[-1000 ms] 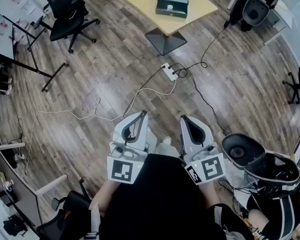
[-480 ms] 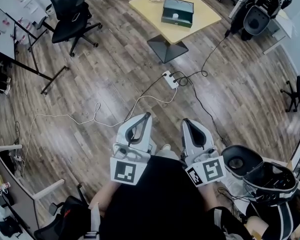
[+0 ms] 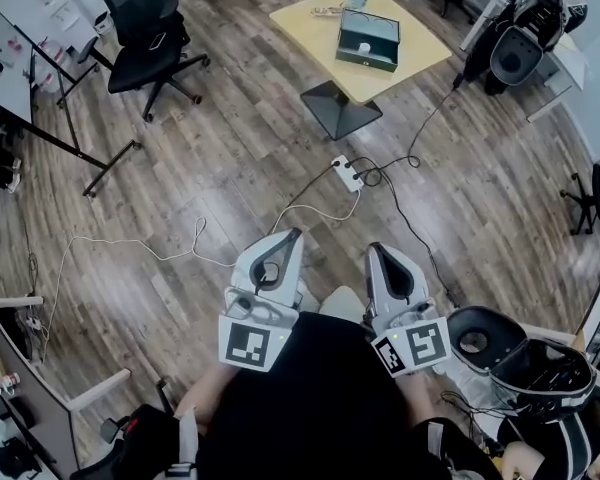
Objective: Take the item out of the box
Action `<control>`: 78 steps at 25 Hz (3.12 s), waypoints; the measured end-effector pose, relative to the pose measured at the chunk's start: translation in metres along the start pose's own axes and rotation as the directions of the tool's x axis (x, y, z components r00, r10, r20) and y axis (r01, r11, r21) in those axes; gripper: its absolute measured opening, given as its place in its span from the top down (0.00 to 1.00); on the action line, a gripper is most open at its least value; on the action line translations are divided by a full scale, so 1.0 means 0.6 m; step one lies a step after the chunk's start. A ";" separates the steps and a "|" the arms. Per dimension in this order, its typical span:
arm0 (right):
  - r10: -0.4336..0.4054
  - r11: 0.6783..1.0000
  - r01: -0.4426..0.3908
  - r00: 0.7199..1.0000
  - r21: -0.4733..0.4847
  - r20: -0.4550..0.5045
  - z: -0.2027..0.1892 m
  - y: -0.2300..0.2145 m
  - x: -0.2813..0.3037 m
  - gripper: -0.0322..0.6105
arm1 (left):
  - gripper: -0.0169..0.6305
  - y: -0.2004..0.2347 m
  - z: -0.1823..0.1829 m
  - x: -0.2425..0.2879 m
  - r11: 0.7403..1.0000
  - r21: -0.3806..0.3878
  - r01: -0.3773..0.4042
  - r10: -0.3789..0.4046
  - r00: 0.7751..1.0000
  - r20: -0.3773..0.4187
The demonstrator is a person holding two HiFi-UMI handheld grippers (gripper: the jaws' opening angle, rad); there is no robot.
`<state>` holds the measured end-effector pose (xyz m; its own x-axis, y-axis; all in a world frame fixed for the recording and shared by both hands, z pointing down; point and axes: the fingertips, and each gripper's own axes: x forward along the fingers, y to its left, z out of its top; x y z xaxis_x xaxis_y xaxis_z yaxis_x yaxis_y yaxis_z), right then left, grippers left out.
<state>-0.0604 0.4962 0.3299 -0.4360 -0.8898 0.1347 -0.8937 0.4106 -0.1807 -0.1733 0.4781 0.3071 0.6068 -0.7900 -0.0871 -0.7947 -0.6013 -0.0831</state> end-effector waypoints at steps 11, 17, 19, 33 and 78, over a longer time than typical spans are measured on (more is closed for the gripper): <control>-0.024 1.000 0.024 1.000 0.004 0.002 0.010 -0.030 0.045 0.95 | 0.97 0.073 -0.010 0.018 0.998 -0.014 -0.069 0.069 0.998 0.007; 0.011 1.000 -0.011 1.000 -0.001 -0.008 0.014 -0.046 0.102 0.95 | 0.97 0.100 -0.023 0.054 0.996 -0.014 -0.090 0.090 0.996 -0.009; 0.021 1.000 -0.021 1.000 -0.001 -0.012 0.016 -0.054 0.122 0.95 | 0.97 0.105 -0.027 0.074 0.996 -0.008 -0.083 0.083 0.996 -0.015; 0.033 0.999 -0.032 0.999 0.022 -0.015 0.043 -0.147 0.259 0.95 | 0.97 0.154 -0.054 0.239 0.999 0.034 -0.037 0.039 0.998 -0.048; -0.023 1.000 0.023 0.999 0.005 -0.023 0.131 -0.473 0.482 0.95 | 0.97 0.213 -0.088 0.664 0.999 -0.025 0.030 -0.030 0.999 -0.018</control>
<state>0.0752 0.1066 0.3433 -0.4179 -0.8941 0.1612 -0.9029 0.3890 -0.1828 -0.0338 0.0805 0.3142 0.6304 -0.7734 -0.0670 -0.7763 -0.6274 -0.0609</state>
